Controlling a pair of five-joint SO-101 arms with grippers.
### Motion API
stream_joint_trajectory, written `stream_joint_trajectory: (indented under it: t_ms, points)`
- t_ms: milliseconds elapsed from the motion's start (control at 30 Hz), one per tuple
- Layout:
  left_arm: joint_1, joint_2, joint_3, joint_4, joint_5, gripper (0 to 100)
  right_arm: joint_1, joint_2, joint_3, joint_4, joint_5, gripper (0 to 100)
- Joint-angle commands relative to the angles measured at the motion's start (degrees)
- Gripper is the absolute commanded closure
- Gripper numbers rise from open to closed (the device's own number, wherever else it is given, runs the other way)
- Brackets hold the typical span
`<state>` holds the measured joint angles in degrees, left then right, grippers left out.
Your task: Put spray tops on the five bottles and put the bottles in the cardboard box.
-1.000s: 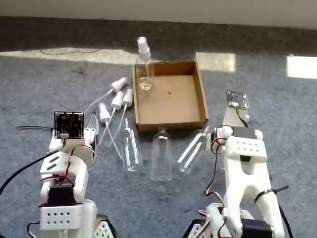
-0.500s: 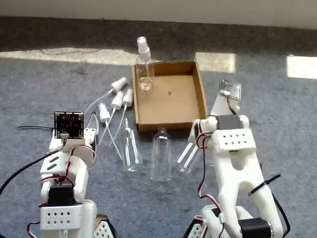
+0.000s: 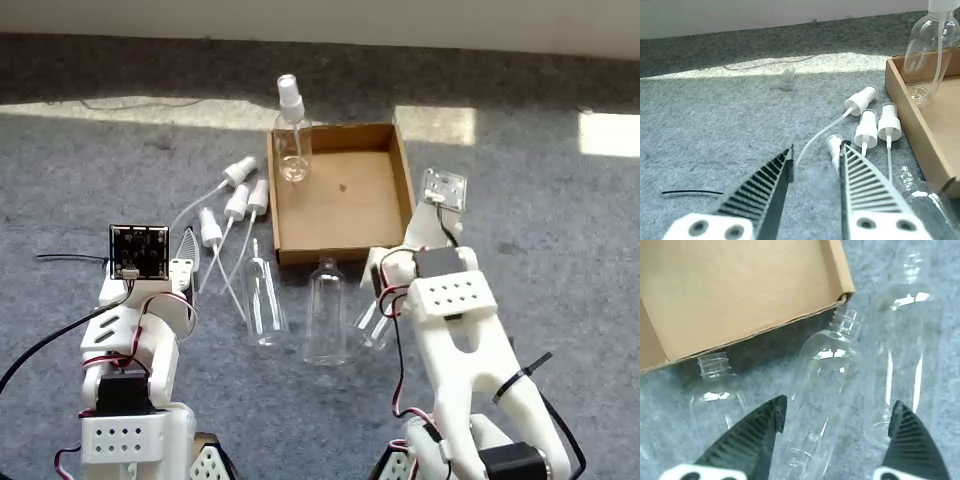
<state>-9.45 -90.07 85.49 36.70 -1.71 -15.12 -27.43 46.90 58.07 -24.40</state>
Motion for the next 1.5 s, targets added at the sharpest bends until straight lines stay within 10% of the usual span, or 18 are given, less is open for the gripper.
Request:
stream_joint_trajectory:
  t_ms: [0,567,1467]
  points:
    - [1.10,-0.84,-0.48,-0.88,0.09,85,6.55,-0.75,0.31,2.24,-0.18,71.4]
    - [1.01,-0.92,-0.48,-0.97,0.09,85,17.45,-0.04,-18.15,12.26,18.02,71.4]
    - [1.10,-0.92,-0.40,-0.88,0.09,85,19.30,20.53,-14.29,4.26,20.92,71.6]
